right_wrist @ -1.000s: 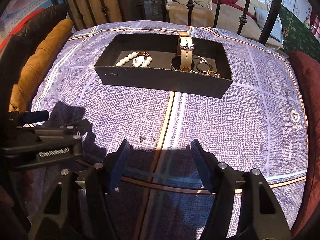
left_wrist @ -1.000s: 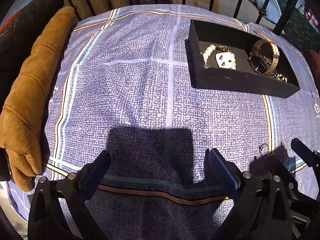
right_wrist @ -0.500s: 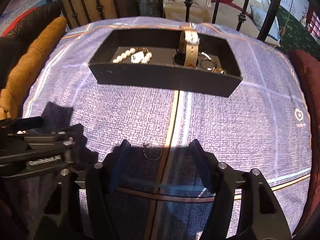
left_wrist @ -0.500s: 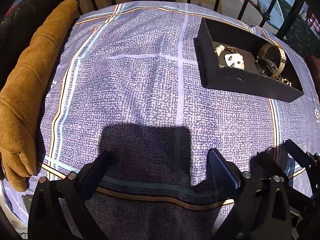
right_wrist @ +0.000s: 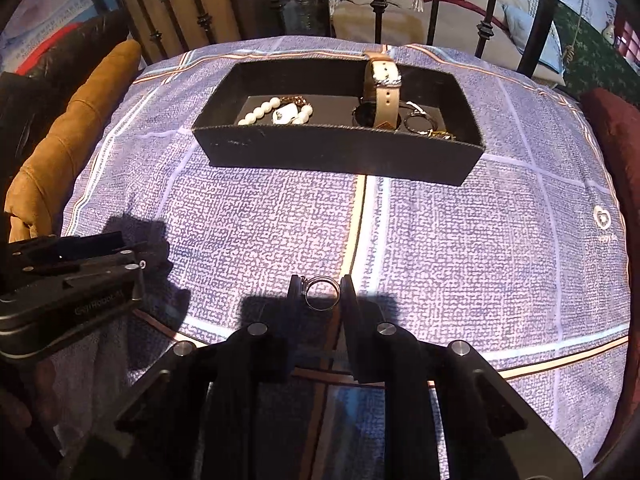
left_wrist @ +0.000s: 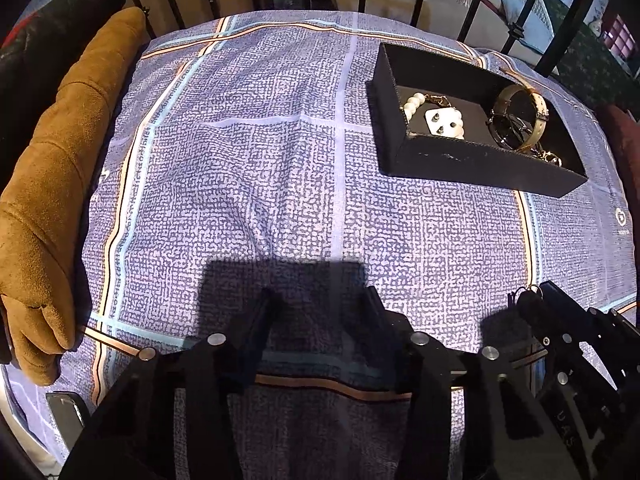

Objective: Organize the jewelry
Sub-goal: 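Grasp the small silver ring with the right gripper and lift it, then carry the small silver ring into the black box and release it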

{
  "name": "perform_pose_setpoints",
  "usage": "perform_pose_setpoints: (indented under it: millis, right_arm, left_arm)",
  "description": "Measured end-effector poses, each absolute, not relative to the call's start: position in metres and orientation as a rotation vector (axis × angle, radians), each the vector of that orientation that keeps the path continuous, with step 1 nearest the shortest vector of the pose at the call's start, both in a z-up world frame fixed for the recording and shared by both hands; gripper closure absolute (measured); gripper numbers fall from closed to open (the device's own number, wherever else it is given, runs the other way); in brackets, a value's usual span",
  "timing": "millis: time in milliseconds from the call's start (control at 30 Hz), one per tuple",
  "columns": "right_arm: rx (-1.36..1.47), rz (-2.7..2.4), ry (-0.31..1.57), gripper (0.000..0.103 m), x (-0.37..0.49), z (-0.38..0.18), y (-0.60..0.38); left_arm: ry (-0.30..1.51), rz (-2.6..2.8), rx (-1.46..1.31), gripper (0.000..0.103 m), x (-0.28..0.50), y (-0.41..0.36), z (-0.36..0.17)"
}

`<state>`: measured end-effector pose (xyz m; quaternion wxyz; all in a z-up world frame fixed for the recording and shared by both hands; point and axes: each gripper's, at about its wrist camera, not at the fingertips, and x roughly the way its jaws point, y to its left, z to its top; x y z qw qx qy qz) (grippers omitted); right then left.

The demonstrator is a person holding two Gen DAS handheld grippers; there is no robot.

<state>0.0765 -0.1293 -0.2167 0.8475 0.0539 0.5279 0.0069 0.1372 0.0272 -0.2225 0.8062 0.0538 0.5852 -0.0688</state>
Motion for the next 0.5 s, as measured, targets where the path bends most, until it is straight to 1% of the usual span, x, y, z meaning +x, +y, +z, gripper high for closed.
perform_pose_setpoints:
  millis: [67, 100, 167, 500]
  right_arm:
    - [0.11, 0.014, 1.113, 0.083, 0.077, -0.215, -0.13]
    - [0.11, 0.018, 1.113, 0.083, 0.077, -0.214, -0.131]
    - [0.109, 0.017, 1.106, 0.083, 0.077, -0.211, -0.132]
    - [0.153, 0.043, 1.046, 0.083, 0.074, -0.173, -0.146]
  left_arm:
    - [1.261, -0.153, 0.108, 0.076, 0.138, 0.026, -0.222]
    - [1.266, -0.163, 0.105, 0.081, 0.137, 0.024, -0.221]
    - [1.276, -0.186, 0.088, 0.103, 0.133, 0.02, -0.217]
    - [1.208, -0.194, 0.069, 0.103, 0.128, 0.004, -0.168]
